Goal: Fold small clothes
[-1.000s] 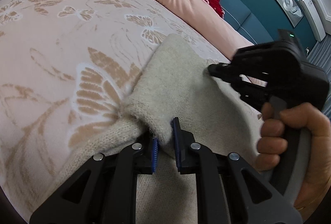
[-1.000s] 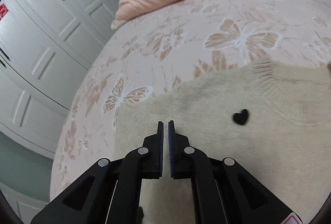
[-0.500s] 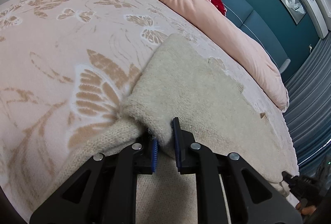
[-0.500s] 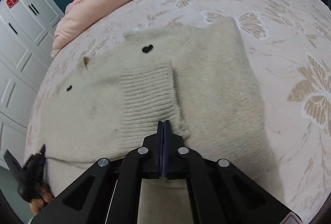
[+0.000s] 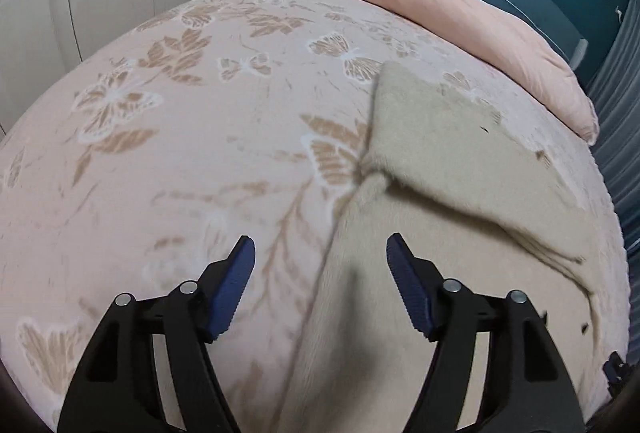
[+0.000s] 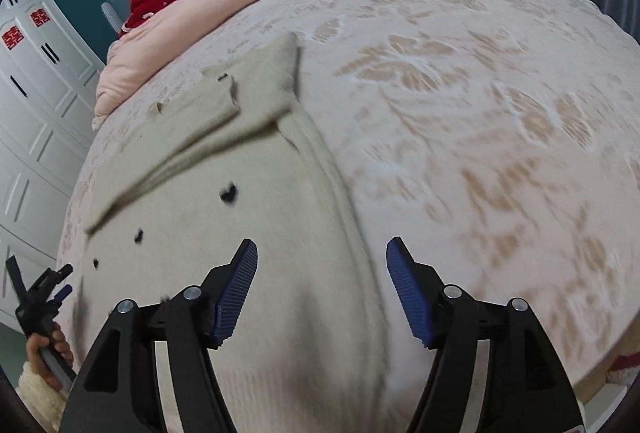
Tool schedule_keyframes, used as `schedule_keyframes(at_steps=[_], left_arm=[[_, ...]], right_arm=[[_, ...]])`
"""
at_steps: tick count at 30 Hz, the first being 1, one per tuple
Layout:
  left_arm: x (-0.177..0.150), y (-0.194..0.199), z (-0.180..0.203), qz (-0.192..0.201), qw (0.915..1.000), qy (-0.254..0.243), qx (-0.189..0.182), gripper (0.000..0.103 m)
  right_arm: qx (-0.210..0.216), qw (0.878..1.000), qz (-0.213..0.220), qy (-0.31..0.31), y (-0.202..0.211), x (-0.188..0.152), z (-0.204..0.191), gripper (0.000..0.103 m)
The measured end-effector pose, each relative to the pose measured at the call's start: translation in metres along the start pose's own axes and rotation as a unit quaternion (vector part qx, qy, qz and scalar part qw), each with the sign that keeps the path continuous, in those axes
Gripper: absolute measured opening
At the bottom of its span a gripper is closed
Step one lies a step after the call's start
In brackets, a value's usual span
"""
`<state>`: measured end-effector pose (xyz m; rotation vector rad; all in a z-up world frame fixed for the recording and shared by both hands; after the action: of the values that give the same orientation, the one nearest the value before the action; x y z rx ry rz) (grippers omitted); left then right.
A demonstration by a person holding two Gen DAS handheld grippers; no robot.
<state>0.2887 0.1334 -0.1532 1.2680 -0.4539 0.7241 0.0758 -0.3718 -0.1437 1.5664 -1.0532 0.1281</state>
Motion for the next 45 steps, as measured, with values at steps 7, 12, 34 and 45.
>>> schedule_keyframes(at_steps=[7, 12, 34, 45], left_arm=[[-0.112, 0.079, -0.012, -0.109, 0.9921, 0.036, -0.051, 0.093], [-0.142, 0.104, 0.0, -0.079, 0.9914, 0.075, -0.072, 0.098], [-0.094, 0.166, 0.011, -0.059, 0.9782, 0.123, -0.156, 0.006], [-0.169, 0.279, -0.007, -0.137, 0.9711, 0.047, -0.19, 0.006]], right_arm=[[0.049, 0.993, -0.089, -0.064, 0.037, -0.09, 0.016, 0.069], [0.098, 0.989, -0.088, -0.07, 0.034, -0.11, -0.021, 0.083], [0.163, 0.984, -0.03, -0.065, 0.091, -0.065, -0.049, 0.008], [0.154, 0.965, -0.182, 0.108, 0.194, -0.164, -0.011, 0.007]])
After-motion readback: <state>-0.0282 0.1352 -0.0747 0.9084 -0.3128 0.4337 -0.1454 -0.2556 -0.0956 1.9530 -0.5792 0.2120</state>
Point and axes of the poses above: each gripper's, at about its wrist camera, not at the fingertips, and y roughly against the way its jaws point, z to its right, x to its top, the point moved 8 cm from there along -y, roughly the way its jaws point, and after that the axes turned 11 degrees about z, right-handed, at the moved point
